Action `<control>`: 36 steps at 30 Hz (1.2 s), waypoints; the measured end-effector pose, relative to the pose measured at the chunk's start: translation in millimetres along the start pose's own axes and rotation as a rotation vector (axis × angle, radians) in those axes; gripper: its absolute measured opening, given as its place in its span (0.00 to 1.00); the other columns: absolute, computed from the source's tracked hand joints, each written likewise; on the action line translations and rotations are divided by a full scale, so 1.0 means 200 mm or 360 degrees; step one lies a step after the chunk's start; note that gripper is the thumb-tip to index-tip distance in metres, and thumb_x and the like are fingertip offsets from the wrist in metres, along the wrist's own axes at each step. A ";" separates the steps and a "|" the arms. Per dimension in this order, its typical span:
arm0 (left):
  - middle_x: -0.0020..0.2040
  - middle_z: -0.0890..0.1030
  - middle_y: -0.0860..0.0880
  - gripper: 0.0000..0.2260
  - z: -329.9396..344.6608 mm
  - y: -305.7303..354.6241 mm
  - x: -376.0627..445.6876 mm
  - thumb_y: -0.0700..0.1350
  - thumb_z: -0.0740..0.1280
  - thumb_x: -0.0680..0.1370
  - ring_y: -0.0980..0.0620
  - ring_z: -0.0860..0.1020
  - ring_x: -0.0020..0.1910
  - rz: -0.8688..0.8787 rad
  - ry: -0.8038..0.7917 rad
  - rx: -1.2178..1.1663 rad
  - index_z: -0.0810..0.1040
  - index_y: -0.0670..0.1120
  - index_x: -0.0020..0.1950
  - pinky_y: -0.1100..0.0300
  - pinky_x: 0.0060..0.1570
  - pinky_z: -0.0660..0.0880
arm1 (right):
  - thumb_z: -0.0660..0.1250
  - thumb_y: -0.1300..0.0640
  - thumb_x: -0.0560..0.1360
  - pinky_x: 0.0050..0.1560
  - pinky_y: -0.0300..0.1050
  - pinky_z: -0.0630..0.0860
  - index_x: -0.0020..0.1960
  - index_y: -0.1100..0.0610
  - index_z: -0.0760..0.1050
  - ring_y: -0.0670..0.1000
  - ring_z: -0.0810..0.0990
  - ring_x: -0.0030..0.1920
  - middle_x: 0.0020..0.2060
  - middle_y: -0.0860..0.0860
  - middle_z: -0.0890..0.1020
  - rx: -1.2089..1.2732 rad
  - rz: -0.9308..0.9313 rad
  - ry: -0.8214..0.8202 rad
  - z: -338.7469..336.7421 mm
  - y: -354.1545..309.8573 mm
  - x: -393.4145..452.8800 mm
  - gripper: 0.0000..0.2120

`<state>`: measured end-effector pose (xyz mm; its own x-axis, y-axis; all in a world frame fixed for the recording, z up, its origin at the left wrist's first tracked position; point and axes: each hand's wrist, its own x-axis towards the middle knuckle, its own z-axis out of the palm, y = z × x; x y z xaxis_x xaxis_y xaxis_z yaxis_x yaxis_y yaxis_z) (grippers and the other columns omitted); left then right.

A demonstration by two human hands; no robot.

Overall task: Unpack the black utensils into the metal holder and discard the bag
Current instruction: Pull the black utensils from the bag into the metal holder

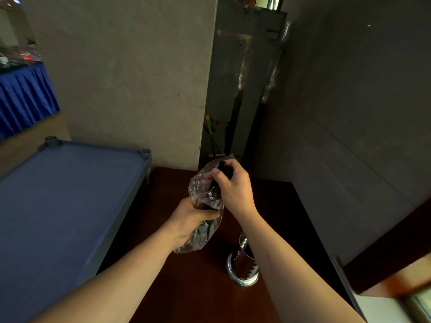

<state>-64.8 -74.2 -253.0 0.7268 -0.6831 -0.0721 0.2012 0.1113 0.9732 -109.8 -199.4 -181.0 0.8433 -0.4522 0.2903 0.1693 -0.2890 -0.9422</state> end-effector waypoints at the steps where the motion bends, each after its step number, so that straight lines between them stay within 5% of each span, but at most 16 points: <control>1: 0.57 0.86 0.48 0.18 0.00 0.00 0.00 0.35 0.76 0.71 0.51 0.83 0.59 -0.0011 -0.0002 -0.0008 0.85 0.50 0.59 0.54 0.61 0.75 | 0.67 0.62 0.80 0.42 0.45 0.84 0.52 0.61 0.76 0.51 0.88 0.41 0.40 0.54 0.88 0.0075 0.0009 -0.0003 -0.01 -0.02 0.01 0.03; 6: 0.58 0.86 0.49 0.19 -0.01 -0.04 0.00 0.34 0.76 0.72 0.53 0.83 0.58 -0.0079 -0.0002 -0.0001 0.83 0.48 0.61 0.61 0.56 0.76 | 0.66 0.61 0.81 0.44 0.58 0.85 0.54 0.64 0.73 0.62 0.86 0.39 0.37 0.59 0.85 0.0155 -0.0063 0.0071 -0.08 -0.10 0.07 0.06; 12: 0.56 0.86 0.47 0.18 0.00 -0.08 0.01 0.35 0.76 0.73 0.53 0.84 0.57 -0.0124 -0.0002 0.0084 0.82 0.47 0.61 0.62 0.55 0.74 | 0.64 0.63 0.82 0.43 0.49 0.84 0.56 0.65 0.70 0.58 0.86 0.38 0.31 0.54 0.85 0.0259 -0.0131 0.0116 -0.17 -0.16 0.13 0.06; 17: 0.49 0.87 0.48 0.10 0.00 -0.10 0.05 0.37 0.77 0.71 0.56 0.85 0.50 -0.0165 0.0085 0.0182 0.84 0.43 0.51 0.63 0.51 0.74 | 0.65 0.61 0.80 0.44 0.60 0.85 0.52 0.59 0.71 0.61 0.86 0.37 0.33 0.53 0.84 0.0330 -0.0180 0.0208 -0.26 -0.17 0.16 0.03; 21: 0.51 0.87 0.52 0.17 0.02 -0.10 0.05 0.37 0.77 0.72 0.61 0.84 0.51 -0.0193 0.0115 0.0174 0.84 0.51 0.58 0.70 0.43 0.76 | 0.65 0.59 0.80 0.43 0.62 0.84 0.50 0.56 0.72 0.60 0.86 0.37 0.34 0.51 0.83 0.0357 -0.0257 0.0324 -0.35 -0.19 0.18 0.03; 28: 0.51 0.88 0.49 0.19 -0.05 -0.14 0.05 0.38 0.74 0.75 0.51 0.82 0.58 -0.0216 0.0282 0.0170 0.80 0.49 0.65 0.48 0.59 0.73 | 0.67 0.57 0.79 0.41 0.54 0.85 0.50 0.53 0.72 0.60 0.87 0.39 0.35 0.52 0.84 0.0403 -0.0261 0.0548 -0.58 -0.14 0.17 0.03; 36: 0.50 0.88 0.46 0.16 -0.06 -0.17 0.06 0.39 0.74 0.74 0.49 0.83 0.58 -0.0197 0.0313 0.0052 0.81 0.52 0.60 0.45 0.65 0.71 | 0.66 0.56 0.80 0.41 0.51 0.84 0.47 0.45 0.73 0.56 0.88 0.39 0.37 0.51 0.85 0.0050 -0.0139 0.0591 -0.61 0.13 0.01 0.07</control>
<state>-55.2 -78.8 -290.1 0.8126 -0.5358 -0.2293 0.2778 0.0102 0.9606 -165.6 -311.5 -184.5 0.5838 -0.7034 0.4054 0.2530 -0.3168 -0.9141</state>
